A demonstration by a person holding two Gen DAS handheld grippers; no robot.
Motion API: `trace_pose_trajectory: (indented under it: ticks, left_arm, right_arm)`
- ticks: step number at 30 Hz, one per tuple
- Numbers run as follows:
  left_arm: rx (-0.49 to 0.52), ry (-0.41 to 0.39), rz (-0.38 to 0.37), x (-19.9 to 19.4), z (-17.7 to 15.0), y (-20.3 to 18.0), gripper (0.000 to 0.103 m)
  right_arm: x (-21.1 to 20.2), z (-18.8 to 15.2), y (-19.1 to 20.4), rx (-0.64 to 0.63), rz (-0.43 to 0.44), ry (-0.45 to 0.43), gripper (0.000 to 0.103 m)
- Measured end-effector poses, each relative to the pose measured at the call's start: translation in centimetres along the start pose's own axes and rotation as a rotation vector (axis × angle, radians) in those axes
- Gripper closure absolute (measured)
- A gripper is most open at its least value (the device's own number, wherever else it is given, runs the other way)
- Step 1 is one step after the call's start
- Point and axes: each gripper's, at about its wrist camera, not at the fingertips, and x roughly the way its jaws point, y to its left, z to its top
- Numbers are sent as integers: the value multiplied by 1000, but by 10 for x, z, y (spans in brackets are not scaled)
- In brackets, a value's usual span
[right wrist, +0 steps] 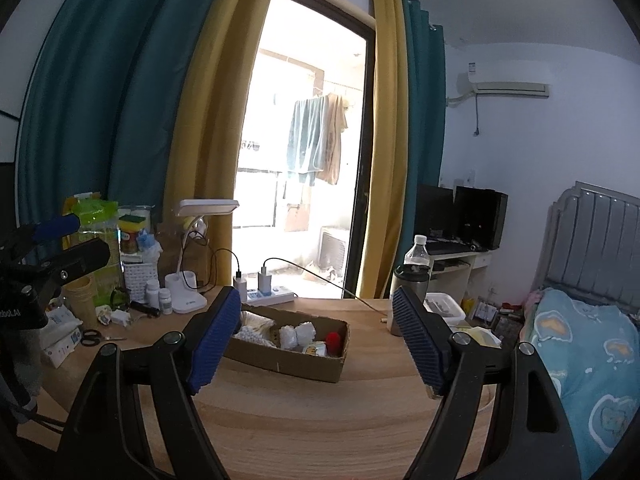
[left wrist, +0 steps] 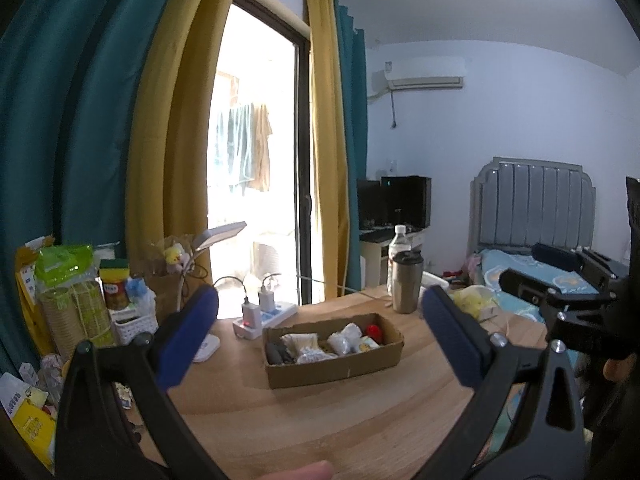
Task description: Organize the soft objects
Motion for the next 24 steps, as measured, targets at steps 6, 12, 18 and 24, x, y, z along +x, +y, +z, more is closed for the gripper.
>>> trace_pose_trajectory:
  ticks: [6,12,18,24]
  left_arm:
    - [-2,-10,-2,-4,1,0,1]
    - [1,-22,-5,-6,1,-3,1]
    - [-7,-20,-7,-5,1,-4,1]
    - [-7,-20,-8,-5,1,-3,1]
  right_arm:
    - [-6,4,1,2,4,-18,22]
    - [-6,6,4,3,10,-25,22]
    - [-5,6,6,1,19,-16,21]
    - [-6,6,7,5,25,-13,21]
